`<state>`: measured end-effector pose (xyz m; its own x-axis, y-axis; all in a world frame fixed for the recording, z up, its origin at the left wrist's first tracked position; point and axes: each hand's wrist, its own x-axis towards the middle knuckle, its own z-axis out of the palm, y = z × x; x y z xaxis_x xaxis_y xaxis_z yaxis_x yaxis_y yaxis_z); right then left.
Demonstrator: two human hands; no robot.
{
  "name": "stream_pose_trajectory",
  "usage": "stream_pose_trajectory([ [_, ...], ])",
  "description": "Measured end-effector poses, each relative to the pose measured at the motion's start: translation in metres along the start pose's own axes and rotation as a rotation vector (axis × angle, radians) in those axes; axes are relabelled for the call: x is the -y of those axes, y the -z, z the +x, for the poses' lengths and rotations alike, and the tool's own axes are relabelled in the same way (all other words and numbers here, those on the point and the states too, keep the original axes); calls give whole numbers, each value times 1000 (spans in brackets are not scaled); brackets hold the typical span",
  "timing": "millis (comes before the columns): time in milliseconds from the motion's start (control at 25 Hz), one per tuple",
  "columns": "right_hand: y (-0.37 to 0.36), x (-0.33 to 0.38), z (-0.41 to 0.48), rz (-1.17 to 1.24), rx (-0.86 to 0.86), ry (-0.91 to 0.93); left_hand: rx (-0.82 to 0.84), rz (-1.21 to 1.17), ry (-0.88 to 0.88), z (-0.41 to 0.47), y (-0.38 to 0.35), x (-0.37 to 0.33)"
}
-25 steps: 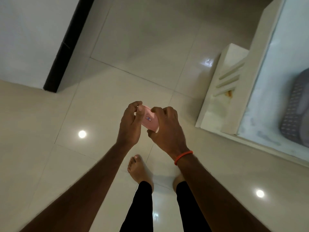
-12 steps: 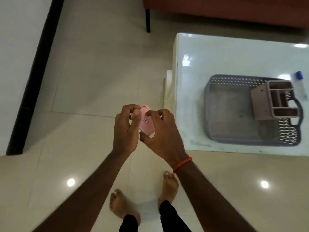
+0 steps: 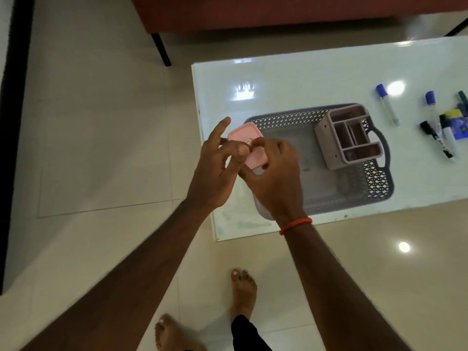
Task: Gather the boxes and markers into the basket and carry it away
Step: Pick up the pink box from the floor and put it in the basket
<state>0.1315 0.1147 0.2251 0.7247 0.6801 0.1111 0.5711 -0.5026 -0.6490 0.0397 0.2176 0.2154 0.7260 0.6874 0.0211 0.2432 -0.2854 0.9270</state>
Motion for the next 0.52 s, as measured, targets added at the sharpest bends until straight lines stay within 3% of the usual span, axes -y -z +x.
stream_pose_trajectory([
  [240, -11, -48, 14, -18, -28, -148, 123, 298, 67, 22, -39, 11],
  [520, -50, -70, 20, 195, 143, -272, 214, 524, 215, 23, -43, 31],
])
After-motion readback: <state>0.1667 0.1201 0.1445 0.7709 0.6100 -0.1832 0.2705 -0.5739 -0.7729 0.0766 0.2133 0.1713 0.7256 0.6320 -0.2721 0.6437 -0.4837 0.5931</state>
